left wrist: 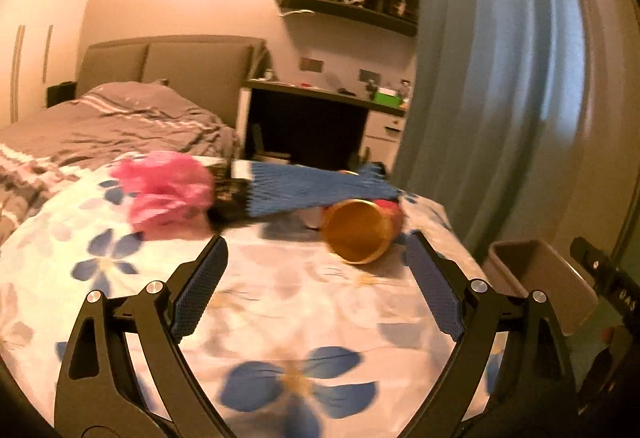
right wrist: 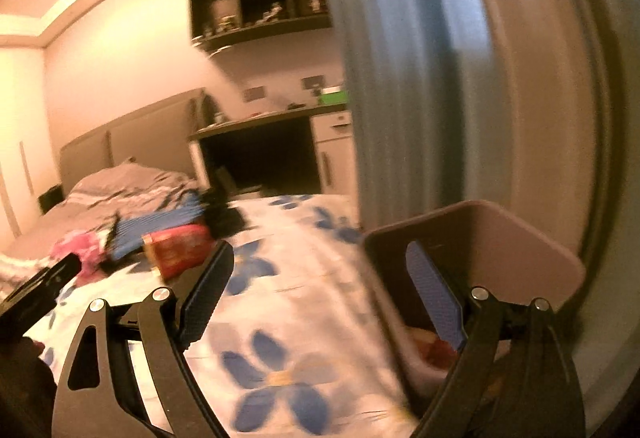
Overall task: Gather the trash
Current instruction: 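Move back to the bed and grasp the red can with the right tool, then grasp the blue foam net with the left tool while the right tool holds the red can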
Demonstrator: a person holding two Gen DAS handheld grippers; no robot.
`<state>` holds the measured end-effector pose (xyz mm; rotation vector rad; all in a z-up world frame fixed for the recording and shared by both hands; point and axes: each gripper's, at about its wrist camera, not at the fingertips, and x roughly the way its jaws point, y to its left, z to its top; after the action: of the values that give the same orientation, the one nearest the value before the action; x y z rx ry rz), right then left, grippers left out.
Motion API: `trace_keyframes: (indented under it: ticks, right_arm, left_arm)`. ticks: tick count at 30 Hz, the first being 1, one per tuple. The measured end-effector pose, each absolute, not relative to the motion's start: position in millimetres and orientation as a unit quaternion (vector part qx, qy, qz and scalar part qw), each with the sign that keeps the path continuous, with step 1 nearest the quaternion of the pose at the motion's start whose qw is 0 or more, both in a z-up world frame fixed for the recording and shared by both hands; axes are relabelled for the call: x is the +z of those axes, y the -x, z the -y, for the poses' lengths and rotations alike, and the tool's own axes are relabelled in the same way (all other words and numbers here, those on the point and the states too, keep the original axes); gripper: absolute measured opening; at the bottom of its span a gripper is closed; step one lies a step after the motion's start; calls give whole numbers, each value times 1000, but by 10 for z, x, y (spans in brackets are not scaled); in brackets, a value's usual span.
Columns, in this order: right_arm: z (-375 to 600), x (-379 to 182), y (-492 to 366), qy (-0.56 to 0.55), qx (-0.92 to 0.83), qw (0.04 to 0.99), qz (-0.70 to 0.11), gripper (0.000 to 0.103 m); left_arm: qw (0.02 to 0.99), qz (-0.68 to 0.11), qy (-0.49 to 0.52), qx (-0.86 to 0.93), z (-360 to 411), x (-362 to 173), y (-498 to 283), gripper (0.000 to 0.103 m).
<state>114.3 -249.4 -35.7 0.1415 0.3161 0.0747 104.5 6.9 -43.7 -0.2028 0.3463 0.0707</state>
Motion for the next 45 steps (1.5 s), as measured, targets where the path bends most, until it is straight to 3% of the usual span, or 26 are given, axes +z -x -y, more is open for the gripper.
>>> trace_keyframes:
  ticks: [10, 27, 33, 37, 43, 45]
  right_arm:
    - [1688, -384, -1370, -42, 92, 979, -178, 85]
    - [760, -588, -1973, 23, 92, 966, -239, 64]
    - [703, -644, -2168, 31, 81, 960, -265, 47]
    - [702, -700, -2242, 33, 81, 954, -286, 25]
    - [768, -716, -2236, 30, 77, 952, -295, 7]
    - [808, -723, -2218, 27, 77, 951, -298, 5]
  left_arm:
    - [974, -159, 120, 104, -727, -408, -846, 89]
    - [969, -158, 133, 138, -1275, -436, -760, 89]
    - [967, -163, 137, 139, -1362, -468, -793, 89]
    - [967, -166, 138, 137, -1384, -486, -804, 89]
    - [967, -168, 136, 134, -1375, -499, -815, 89]
    - [967, -169, 136, 131, -1362, -509, -822, 89]
